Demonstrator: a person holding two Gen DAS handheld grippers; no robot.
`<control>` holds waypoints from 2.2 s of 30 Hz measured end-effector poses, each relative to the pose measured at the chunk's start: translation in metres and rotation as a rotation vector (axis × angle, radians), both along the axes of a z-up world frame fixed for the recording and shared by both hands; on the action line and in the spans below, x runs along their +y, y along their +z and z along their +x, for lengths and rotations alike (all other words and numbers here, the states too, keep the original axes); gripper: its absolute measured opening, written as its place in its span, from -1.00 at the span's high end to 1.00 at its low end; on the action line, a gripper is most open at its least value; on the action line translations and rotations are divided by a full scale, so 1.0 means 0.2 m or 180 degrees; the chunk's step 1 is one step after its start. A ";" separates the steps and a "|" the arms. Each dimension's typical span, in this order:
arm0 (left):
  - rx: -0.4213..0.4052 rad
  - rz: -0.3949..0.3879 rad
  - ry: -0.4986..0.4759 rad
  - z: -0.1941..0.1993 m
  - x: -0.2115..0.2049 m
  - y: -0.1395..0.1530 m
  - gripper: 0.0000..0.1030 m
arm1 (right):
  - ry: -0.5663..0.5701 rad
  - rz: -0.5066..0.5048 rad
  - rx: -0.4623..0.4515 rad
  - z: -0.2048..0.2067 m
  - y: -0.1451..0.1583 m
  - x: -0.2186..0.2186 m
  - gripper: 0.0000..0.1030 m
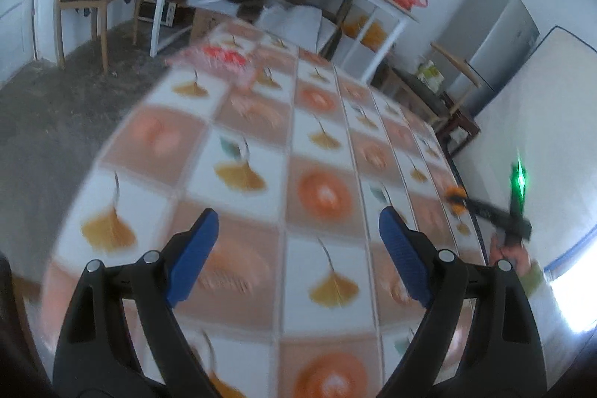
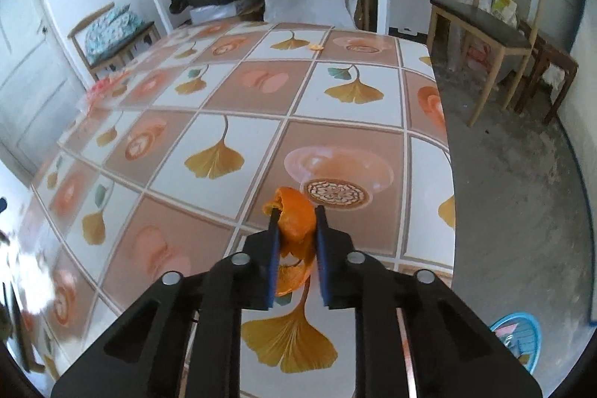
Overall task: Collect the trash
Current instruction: 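Hold the orange peel in the right tool while the left tool grasps the clear snack bag, then carry peel and bag over the wastebasket and open the left tool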
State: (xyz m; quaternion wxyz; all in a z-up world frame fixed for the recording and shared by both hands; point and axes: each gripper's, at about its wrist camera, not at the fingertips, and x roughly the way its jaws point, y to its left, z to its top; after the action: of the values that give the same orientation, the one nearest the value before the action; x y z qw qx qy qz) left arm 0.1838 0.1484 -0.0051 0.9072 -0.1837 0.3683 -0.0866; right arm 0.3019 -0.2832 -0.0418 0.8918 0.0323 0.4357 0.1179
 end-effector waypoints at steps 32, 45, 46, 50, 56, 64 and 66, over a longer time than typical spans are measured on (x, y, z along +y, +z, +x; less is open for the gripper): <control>0.1153 -0.1653 0.1744 1.23 0.93 -0.40 -0.25 | -0.0028 0.0902 0.0033 0.02 -0.03 -0.12 0.74; 0.0821 -0.1796 0.1529 1.23 0.88 -0.38 0.98 | -0.0118 0.0877 0.0030 0.00 -0.01 -0.12 0.74; 0.0792 -0.1757 0.1481 1.23 0.86 -0.37 1.00 | -0.0131 0.0875 0.0024 -0.01 -0.01 -0.11 0.74; 0.0619 -0.1732 0.1191 1.16 0.75 -0.25 1.00 | -0.0164 0.0893 -0.0005 -0.05 0.04 -0.10 0.74; 0.0341 -0.1688 0.0598 0.93 0.51 -0.04 1.00 | -0.0183 0.0952 -0.0113 -0.17 0.14 -0.10 0.74; 0.0140 -0.1503 -0.0390 0.53 -0.04 0.29 1.00 | -0.0307 0.1158 -0.0315 -0.48 0.32 -0.20 0.74; 0.0144 -0.1462 -0.0649 0.44 -0.20 0.35 1.00 | -0.0405 0.1207 -0.0392 -0.58 0.37 -0.27 0.74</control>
State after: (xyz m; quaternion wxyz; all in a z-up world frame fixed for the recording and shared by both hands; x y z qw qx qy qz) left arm 0.2721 0.1078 0.0642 0.8198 -0.3488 0.3758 -0.2549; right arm 0.1858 -0.3381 0.0314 0.9003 0.2197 0.3475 0.1429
